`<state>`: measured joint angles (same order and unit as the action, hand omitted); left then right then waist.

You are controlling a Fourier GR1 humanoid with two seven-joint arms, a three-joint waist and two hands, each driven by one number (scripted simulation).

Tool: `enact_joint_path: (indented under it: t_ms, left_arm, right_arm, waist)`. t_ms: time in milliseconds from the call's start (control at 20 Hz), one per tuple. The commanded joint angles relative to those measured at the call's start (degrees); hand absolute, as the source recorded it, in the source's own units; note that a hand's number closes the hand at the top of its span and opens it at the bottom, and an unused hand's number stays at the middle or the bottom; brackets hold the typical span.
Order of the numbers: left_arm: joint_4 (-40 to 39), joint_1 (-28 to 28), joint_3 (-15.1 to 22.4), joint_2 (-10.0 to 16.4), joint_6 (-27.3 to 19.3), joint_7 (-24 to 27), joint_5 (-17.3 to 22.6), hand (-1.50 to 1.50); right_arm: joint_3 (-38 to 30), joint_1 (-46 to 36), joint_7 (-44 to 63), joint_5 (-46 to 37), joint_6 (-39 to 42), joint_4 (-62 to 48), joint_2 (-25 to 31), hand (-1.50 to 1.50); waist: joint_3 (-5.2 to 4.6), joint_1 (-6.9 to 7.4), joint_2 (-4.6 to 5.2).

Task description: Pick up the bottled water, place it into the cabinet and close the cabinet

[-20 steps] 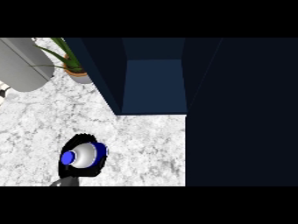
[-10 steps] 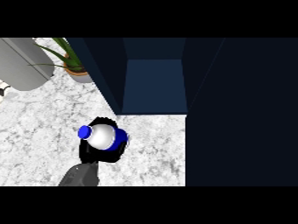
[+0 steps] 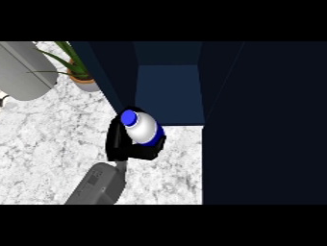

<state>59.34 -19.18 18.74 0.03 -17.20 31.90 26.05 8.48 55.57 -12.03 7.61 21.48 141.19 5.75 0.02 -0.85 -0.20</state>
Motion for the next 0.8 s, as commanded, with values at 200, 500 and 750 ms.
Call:
enact_joint_path:
  t_ms: [200, 500, 750]
  left_arm:
    - [-4.5, -16.7, 2.7, 0.0, -13.2, -9.7, 2.3, 1.50]
    - [-15.6, -27.9, 2.7, 0.0, -17.1, -11.6, 3.4, 1.50]
    - [-22.9, -33.6, 2.9, 0.0, -20.7, -11.2, 8.7, 1.50]
  right_arm:
    - [-1.4, 1.3, 0.0, 4.9, 1.0, 5.0, -0.4, -1.50]
    - [-2.5, -1.3, 2.4, 5.6, 1.4, 3.2, 0.2, -1.50]
    - [-5.5, -2.4, 2.4, 8.9, 2.5, 2.5, 1.0, -1.50]
  waist:
    - [-0.03, -1.35, 0.25]
    - [-0.05, -1.65, 0.66]
    - [-0.04, -2.73, 0.84]
